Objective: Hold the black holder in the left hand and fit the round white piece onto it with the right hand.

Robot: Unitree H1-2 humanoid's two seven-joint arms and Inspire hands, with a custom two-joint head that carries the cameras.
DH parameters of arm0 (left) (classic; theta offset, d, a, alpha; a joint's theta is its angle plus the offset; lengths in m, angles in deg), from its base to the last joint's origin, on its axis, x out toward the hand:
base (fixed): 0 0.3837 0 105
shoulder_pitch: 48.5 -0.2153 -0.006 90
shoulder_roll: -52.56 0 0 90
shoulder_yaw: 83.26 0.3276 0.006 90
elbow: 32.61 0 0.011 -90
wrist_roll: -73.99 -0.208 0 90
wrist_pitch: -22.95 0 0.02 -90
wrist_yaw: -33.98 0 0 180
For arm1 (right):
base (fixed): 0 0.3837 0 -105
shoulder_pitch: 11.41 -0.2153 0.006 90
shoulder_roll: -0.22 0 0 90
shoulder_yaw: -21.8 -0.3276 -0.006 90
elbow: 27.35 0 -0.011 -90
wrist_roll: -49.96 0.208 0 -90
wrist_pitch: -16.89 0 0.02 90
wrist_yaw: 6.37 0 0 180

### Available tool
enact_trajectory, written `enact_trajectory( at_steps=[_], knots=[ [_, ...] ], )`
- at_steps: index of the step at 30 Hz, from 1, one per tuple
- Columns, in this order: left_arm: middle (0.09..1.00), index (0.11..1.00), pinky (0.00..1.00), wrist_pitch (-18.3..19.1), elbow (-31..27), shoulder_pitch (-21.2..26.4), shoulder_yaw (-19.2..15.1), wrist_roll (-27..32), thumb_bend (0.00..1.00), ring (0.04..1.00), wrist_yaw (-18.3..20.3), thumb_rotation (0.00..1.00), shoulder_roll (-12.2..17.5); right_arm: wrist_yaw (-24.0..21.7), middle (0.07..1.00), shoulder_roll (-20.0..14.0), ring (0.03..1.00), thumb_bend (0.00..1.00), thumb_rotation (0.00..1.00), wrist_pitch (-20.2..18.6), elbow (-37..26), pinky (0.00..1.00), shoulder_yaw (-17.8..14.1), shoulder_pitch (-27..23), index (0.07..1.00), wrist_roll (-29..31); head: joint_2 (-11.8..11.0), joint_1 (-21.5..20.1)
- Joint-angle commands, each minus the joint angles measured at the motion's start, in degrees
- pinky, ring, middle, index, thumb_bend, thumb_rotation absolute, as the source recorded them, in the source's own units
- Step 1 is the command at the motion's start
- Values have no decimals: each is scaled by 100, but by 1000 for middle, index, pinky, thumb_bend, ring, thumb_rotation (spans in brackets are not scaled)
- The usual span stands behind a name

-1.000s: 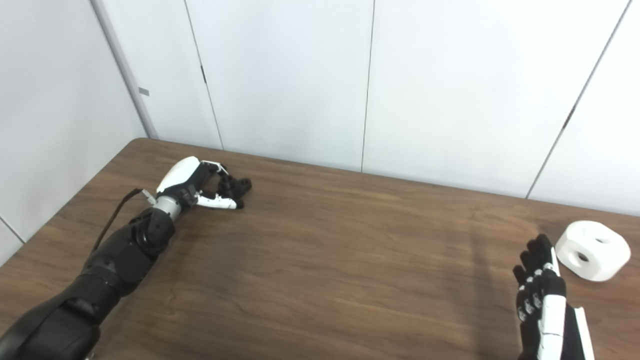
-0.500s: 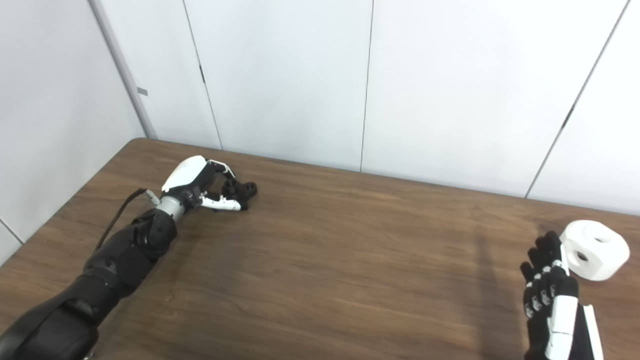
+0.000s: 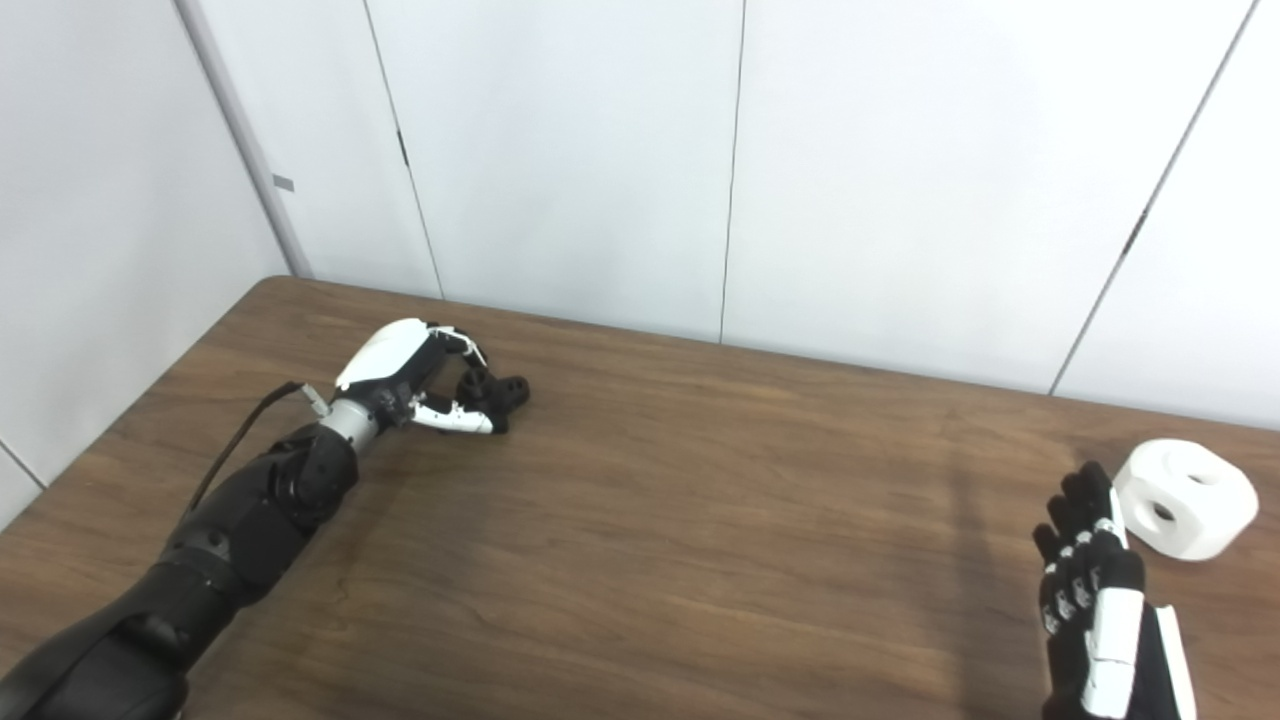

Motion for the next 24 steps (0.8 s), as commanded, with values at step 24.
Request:
enact_trajectory(
  at_steps=[24],
  knots=[
    [773,482,1000,-191,-2259,-1010,261,-24,524,953,664,53,-823,5,1000,92,1000,541,1000,422,-317,982,128,-202,1000,-100,213,-701]
  ],
)
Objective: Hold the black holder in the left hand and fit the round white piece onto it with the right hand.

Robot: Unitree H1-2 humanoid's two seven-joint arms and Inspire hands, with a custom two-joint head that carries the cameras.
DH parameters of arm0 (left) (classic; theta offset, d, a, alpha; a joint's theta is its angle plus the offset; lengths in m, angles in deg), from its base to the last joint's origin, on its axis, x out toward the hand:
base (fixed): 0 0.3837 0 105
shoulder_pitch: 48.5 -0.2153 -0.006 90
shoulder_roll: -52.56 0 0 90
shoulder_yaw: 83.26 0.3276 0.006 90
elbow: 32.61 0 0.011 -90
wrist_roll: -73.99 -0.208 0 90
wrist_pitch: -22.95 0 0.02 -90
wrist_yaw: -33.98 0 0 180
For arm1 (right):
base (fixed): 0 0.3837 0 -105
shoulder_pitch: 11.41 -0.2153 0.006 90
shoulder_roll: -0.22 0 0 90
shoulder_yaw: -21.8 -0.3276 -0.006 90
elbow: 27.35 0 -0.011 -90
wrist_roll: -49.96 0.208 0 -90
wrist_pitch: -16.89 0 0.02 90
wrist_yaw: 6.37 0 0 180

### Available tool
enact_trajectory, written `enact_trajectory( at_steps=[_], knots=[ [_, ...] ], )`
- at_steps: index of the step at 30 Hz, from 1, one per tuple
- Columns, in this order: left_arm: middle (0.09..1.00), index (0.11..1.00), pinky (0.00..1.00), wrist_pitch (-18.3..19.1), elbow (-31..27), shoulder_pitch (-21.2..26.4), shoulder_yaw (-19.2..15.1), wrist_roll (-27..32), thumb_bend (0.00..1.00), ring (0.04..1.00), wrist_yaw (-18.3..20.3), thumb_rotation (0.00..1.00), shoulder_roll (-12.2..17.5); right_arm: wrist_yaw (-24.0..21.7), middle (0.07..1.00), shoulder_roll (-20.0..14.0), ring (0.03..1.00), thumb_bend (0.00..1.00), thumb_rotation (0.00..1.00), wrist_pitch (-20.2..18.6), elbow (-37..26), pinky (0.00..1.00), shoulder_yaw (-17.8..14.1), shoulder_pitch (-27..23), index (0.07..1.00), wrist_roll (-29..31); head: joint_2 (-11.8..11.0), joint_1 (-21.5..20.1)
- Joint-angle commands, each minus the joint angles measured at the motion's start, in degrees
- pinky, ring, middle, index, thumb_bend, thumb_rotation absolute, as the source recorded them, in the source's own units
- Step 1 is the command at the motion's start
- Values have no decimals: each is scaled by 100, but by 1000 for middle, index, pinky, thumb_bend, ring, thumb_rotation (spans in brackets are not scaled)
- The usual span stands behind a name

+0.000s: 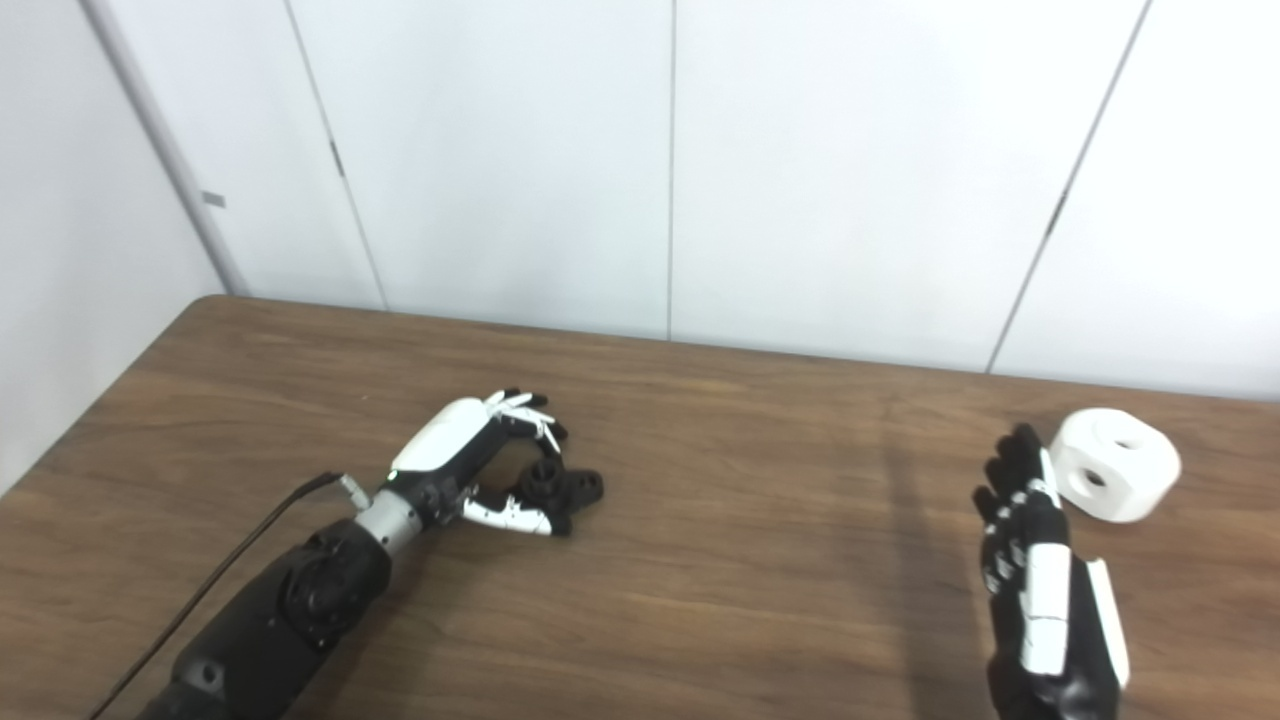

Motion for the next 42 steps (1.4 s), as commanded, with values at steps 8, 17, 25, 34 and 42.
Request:
enact_trajectory(
  at_steps=[8,17,25,34,42],
  knots=[
    [792,482,1000,50,-595,-133,47,75,524,984,391,52,-331,56,1000,181,1000,602,1000,188,-254,989,112,-190,1000,-186,120,-439],
    [807,481,1000,-89,-670,-221,111,99,523,988,670,51,-445,180,982,360,978,581,1000,178,-385,948,220,-166,968,-412,196,-807],
    [810,482,1000,-119,-618,-269,154,92,523,983,734,50,-451,236,971,446,972,601,1000,95,-513,943,260,-123,958,-481,203,-1126],
    [802,482,1000,-253,-605,-277,173,150,523,975,746,49,-484,411,951,428,946,603,910,-10,-800,908,177,-176,941,-658,191,-1443],
    [801,482,1000,-176,-738,-386,233,223,523,984,848,50,-622,395,981,313,975,501,848,-173,-1110,927,196,-297,961,-887,181,-1796]
  ],
)
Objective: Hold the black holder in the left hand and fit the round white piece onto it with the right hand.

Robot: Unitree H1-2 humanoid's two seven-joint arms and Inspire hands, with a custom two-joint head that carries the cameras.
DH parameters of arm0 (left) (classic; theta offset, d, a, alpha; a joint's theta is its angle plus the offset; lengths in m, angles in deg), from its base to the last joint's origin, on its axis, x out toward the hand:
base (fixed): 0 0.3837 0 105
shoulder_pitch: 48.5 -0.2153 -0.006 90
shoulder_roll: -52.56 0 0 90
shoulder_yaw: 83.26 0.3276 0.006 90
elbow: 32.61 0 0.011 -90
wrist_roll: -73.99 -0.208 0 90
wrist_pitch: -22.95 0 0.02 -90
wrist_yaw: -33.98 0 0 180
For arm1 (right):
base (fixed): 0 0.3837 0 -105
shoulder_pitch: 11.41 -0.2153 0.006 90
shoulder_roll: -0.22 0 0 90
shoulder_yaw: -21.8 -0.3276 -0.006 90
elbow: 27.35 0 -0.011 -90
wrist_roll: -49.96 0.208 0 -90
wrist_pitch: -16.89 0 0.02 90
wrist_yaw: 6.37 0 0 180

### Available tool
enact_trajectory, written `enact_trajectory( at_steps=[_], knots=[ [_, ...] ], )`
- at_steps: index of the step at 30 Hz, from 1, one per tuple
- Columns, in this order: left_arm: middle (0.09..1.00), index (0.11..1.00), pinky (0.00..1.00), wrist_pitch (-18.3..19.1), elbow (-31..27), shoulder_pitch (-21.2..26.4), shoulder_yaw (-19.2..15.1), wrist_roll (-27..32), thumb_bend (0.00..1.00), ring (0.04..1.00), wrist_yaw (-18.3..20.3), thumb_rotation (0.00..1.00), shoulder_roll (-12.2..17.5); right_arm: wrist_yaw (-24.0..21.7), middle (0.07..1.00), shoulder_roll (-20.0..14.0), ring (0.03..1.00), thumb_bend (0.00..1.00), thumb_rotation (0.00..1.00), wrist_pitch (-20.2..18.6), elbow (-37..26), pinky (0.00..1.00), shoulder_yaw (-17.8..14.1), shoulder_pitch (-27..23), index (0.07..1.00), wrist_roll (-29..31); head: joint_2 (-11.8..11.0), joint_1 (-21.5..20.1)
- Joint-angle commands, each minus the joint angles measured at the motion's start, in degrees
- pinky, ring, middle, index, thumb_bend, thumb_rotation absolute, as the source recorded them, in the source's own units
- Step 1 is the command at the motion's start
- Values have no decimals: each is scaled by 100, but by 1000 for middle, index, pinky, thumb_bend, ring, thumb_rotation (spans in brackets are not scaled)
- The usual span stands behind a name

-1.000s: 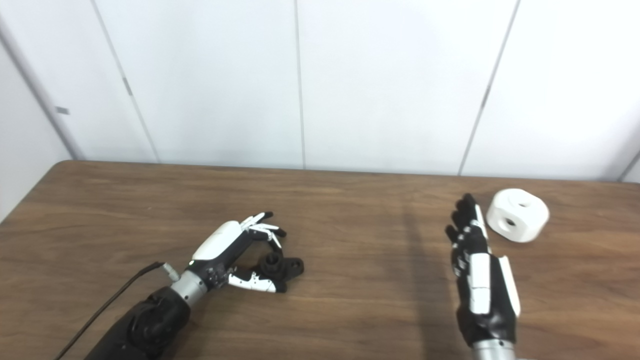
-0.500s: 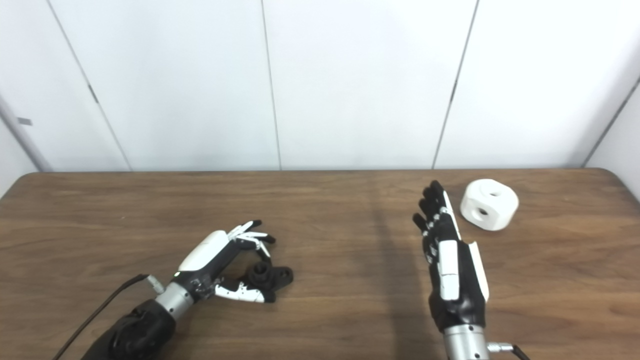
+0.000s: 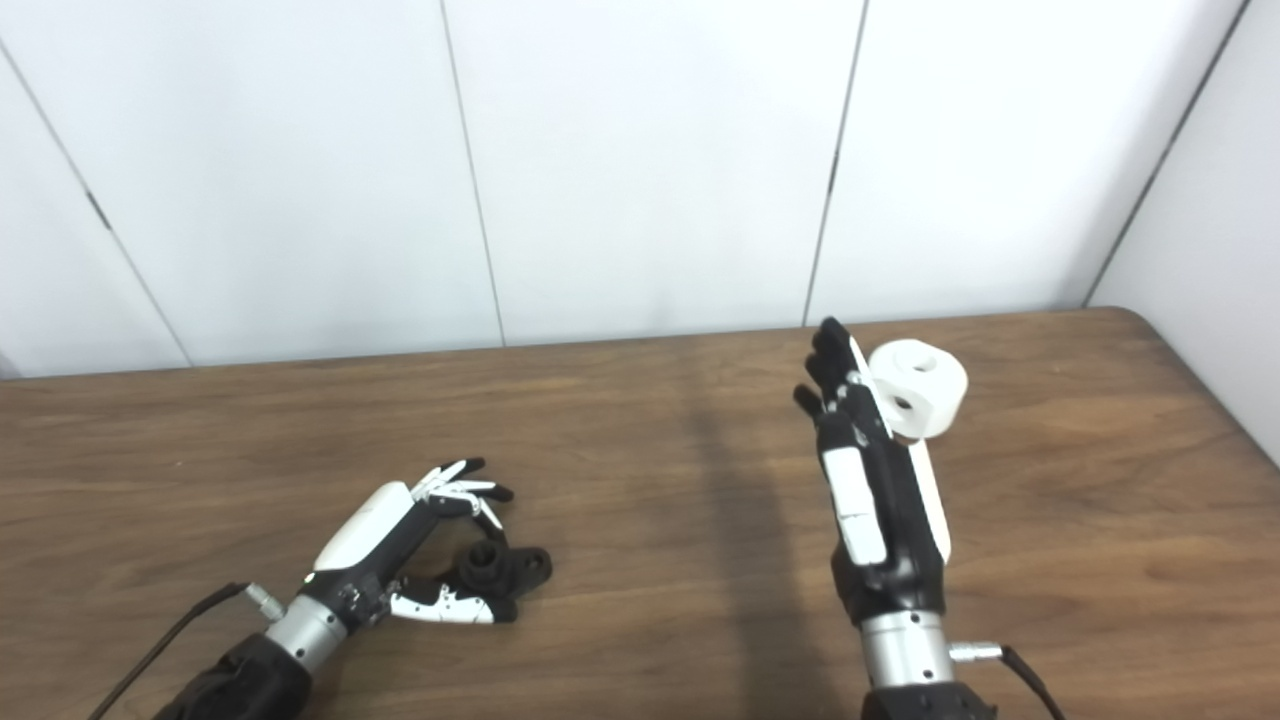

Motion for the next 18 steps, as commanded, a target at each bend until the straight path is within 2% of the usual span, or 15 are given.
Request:
enact_trajectory(
  at_steps=[1,3,4,6,8,11,14,18],
  knots=[
    [801,482,1000,-41,-119,20,61,13,523,986,87,49,-35,-17,979,-33,975,497,817,13,-273,933,17,-171,960,-106,3,-74],
    [802,482,1000,-50,-96,21,55,28,523,989,91,49,-49,-34,983,-110,983,480,722,-48,-371,946,22,-209,968,-319,12,-161],
    [802,482,1000,-57,-71,28,50,32,523,989,86,49,-58,-4,959,-178,946,447,590,-64,-438,870,17,-235,945,-669,12,-172],
    [803,482,1000,-43,-51,38,40,41,523,989,89,49,-73,14,925,-309,909,467,467,-167,-607,794,-35,-292,903,-1166,7,-200],
    [802,482,1000,-40,-35,43,29,67,523,984,91,49,-93,-50,906,-482,886,484,354,-426,-850,741,-137,-378,875,-1457,10,-216],
    [803,482,1000,-27,-20,39,18,86,522,982,82,48,-141,-121,870,-799,853,519,282,-714,-1107,712,-385,-537,837,-1628,11,-243],
    [806,482,1000,-12,-1,32,16,80,522,992,63,48,-195,-147,874,-1089,895,579,245,-936,-1242,781,-687,-680,814,-1682,10,-256],
    [809,482,1000,-27,77,33,13,34,523,995,1,48,-262,-239,881,-1580,868,601,221,-1197,-1173,721,-1062,-807,820,-1868,10,-256]
  ],
)
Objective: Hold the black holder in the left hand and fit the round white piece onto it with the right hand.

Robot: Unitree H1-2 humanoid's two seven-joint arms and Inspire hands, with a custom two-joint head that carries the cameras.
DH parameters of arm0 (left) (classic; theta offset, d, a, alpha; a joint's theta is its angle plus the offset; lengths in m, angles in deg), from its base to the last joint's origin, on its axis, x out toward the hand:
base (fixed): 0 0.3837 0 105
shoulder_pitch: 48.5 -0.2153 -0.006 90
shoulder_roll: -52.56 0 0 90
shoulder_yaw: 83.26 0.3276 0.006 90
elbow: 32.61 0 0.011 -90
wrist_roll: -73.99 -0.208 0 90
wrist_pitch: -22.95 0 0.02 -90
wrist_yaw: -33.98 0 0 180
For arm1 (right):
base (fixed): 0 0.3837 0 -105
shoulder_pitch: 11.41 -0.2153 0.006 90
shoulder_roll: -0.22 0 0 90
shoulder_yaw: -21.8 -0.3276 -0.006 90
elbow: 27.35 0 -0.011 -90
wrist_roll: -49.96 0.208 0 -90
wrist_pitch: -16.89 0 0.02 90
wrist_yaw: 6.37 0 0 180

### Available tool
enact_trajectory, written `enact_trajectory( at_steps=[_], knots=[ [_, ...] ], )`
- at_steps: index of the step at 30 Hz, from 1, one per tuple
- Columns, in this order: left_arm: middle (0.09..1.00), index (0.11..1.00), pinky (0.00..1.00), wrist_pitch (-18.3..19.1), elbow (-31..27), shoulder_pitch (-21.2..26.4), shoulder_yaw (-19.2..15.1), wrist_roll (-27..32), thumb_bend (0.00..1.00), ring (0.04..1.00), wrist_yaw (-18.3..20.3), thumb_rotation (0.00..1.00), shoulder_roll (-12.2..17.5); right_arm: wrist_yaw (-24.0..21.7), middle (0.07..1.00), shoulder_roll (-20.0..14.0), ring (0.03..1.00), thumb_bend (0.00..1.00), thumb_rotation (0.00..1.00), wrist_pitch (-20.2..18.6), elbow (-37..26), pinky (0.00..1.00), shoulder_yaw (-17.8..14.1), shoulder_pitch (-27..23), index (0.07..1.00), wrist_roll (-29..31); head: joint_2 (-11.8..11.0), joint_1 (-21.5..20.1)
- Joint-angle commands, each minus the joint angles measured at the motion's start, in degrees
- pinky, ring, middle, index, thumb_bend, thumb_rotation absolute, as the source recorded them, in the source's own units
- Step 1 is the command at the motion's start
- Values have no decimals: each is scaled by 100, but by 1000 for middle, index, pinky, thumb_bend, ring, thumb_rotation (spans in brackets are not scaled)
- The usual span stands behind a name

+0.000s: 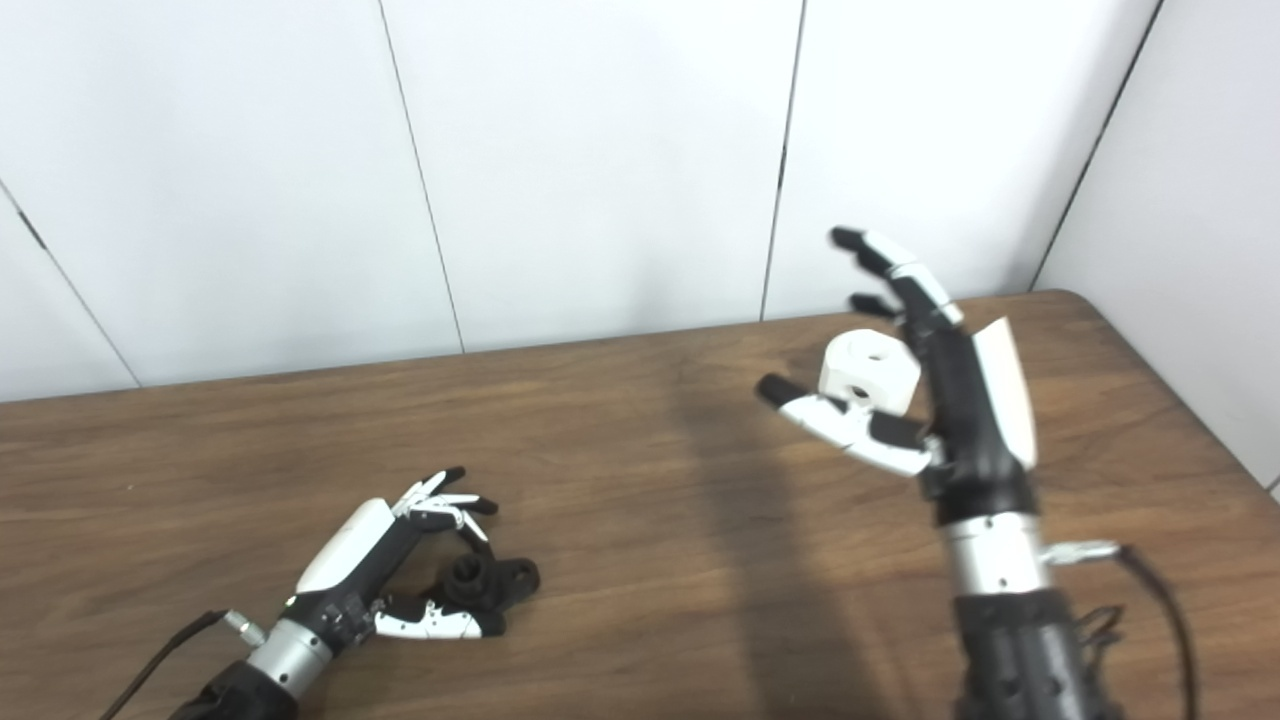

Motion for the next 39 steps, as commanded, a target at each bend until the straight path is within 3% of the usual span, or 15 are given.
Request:
enact_trajectory(
  at_steps=[1,6,11,19,24,34,39],
  knots=[
    [811,482,1000,-31,73,34,34,4,523,995,-32,48,-89,-17,882,-266,862,610,214,-29,-63,712,-190,-184,821,-143,1,8],
    [812,482,1000,-53,87,28,30,6,523,996,-51,48,-102,-35,892,-670,865,657,203,-21,302,717,-387,-281,811,-223,23,-112],
    [812,482,1000,-101,108,19,19,35,523,994,-31,48,-63,-80,832,-1018,829,654,226,-182,617,743,-329,-536,787,-699,-3,-293],
    [804,482,1000,-193,150,12,-40,125,522,986,-21,46,-11,-483,824,-1535,833,719,318,-567,1412,758,-237,-966,788,-788,-112,-795],
    [801,482,1000,-212,122,4,-73,230,521,985,58,45,36,-799,857,-1609,851,786,378,-863,1650,748,-153,-1135,816,-1040,-153,-987],
    [799,482,1000,-252,112,36,-92,280,521,978,97,44,96,-928,883,-1794,881,819,363,-844,2351,778,-6,-1461,822,-1167,-223,-1313],
    [803,482,1000,-208,101,27,-104,302,521,979,122,43,96,-1062,895,-1840,889,859,402,-860,2650,790,13,-1549,836,-1286,-245,-1344]
  ],
)
